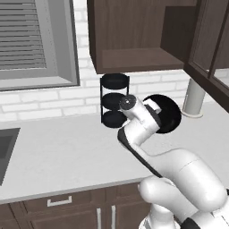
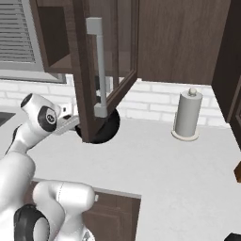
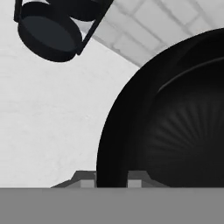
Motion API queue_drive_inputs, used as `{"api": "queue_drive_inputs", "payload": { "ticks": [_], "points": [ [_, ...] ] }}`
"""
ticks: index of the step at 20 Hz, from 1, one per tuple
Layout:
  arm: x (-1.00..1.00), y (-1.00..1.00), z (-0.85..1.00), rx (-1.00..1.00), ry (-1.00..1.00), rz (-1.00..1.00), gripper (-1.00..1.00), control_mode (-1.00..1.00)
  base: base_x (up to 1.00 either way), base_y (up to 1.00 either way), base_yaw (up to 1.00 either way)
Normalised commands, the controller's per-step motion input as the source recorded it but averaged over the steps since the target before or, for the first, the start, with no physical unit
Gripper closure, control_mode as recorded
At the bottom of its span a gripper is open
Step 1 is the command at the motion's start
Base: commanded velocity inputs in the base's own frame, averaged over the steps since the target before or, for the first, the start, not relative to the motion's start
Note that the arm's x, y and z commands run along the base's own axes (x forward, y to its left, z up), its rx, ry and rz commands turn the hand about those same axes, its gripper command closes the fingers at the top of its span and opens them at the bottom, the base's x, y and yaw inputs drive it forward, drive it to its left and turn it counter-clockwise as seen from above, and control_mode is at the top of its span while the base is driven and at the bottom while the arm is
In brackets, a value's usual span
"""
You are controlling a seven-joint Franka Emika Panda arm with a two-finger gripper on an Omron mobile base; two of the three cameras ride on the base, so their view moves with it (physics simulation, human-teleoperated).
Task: Pick up the bowls on the counter and stack them on top of one another in the open cabinet. Place the smaller bowl on top of the larger bowl.
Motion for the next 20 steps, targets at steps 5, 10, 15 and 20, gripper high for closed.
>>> {"api": "queue_drive_inputs", "payload": {
  "ticks": [5, 10, 15, 20],
  "points": [
    [-0.22, 0.06, 1.00, -0.02, -0.07, 0.21, 1.00, -1.00, 0.00, 0.00, 0.00],
    [-0.02, 0.25, 1.00, -0.09, -0.06, 0.18, 1.00, -1.00, 0.00, 0.00, 0.00],
    [0.00, 0.43, 1.00, -0.10, -0.06, 0.20, 1.00, -1.00, 0.00, 0.00, 0.00],
    [0.05, 0.14, 1.00, -0.05, -0.01, 0.16, 1.00, -1.00, 0.00, 0.00, 0.00]
  ]
}}
